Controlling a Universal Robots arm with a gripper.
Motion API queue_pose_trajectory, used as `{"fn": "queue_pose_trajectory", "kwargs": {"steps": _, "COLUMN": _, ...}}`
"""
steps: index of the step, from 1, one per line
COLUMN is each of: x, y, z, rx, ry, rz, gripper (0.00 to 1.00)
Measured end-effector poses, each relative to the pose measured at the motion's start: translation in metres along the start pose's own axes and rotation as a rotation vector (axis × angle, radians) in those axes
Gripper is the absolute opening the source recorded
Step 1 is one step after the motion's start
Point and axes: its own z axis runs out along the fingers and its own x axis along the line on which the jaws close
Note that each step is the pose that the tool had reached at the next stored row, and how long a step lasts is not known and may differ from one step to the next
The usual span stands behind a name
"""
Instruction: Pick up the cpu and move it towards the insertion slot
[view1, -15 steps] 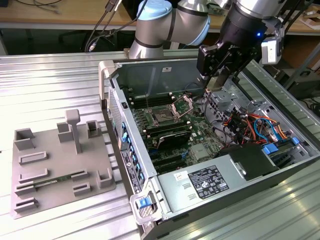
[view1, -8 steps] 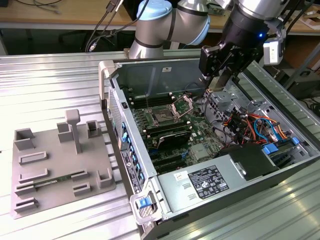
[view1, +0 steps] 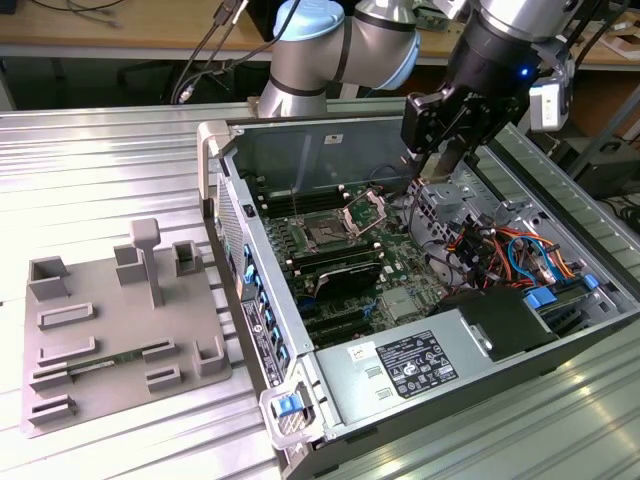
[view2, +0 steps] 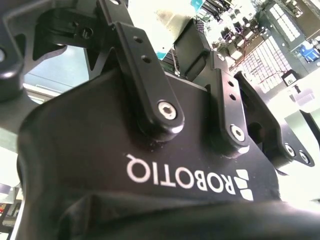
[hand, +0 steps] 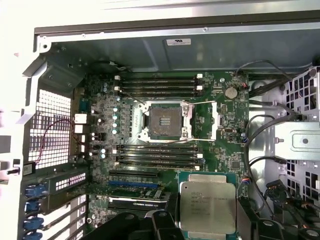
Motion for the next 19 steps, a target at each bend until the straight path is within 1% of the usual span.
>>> {"fn": "queue_pose_trajectory", "kwargs": {"steps": 17, "x": -0.0105, "y": 0.0, "z": 0.0026, "rx": -0.0001, "ry": 0.0, "rz": 0.0, "gripper": 0.54}}
{"fn": "queue_pose_trajectory", "kwargs": {"steps": 18, "x": -0.0131, "y": -0.0001, "z": 0.0035, "rx": 0.0, "ry": 0.0, "rz": 0.0, "gripper": 0.54}}
{"fn": "queue_pose_trajectory", "kwargs": {"steps": 19, "x": -0.0142, "y": -0.0001, "z": 0.0039, "rx": 0.0, "ry": 0.0, "rz": 0.0, "gripper": 0.54}}
